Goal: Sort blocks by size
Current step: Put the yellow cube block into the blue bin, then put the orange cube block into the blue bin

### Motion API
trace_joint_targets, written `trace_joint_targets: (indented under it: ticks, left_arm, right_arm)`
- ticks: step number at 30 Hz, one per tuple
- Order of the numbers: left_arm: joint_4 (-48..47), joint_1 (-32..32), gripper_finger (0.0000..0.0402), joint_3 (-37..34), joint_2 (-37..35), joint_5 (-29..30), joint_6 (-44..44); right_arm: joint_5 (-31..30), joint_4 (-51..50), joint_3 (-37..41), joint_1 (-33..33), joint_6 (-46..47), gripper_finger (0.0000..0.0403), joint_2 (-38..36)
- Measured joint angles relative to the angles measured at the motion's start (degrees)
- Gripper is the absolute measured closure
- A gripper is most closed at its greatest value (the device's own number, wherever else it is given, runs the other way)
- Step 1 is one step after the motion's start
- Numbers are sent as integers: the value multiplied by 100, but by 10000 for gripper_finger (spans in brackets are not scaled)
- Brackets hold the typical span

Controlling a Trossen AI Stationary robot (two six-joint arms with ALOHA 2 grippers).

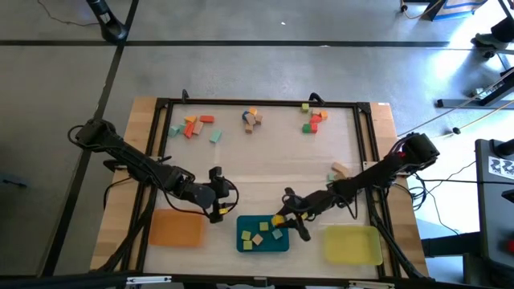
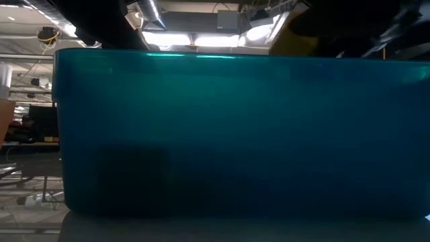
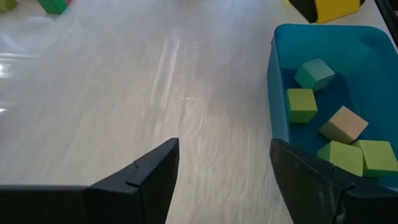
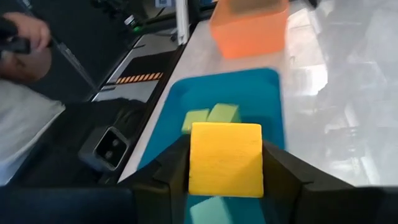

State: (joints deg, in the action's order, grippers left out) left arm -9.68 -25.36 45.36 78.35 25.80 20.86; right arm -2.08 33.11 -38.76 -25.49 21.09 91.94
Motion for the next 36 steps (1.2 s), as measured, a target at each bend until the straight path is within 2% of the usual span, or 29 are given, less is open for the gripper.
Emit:
trace_joint_targets:
  ticks: [2,11,16,18,22,25,27,29,34,36]
  left_arm:
    - [0,0,164,0,0,-2,3]
    - [5,0,164,0,0,-2,14]
    - [5,20,164,0,0,-2,15]
    - [4,20,164,0,0,-2,16]
    - [4,20,164,0,0,-2,15]
    - [5,27,164,0,0,-2,17]
    - [5,28,164,0,0,-2,17]
    - [5,28,164,0,0,-2,18]
    - [1,28,164,0,0,-2,20]
    - [7,28,164,0,0,-2,17]
  right_arm:
    - [29,-2,0,6,12,242,0]
    - [279,-112,0,125,-57,140,-184]
    - [209,-1332,0,474,-155,120,-986]
    - [-230,-2016,0,648,-162,119,-1419]
    - [-1701,-3416,0,953,-191,123,-2139]
    - [-2863,-4251,0,1284,-192,127,-2497]
    - [-3390,-4770,0,1606,-192,127,-2612]
    - [-3650,-5143,0,2017,-119,127,-2625]
    - [-3662,-5606,8,3263,415,127,-2380]
    - [-3850,-5674,8,3700,622,127,-2234]
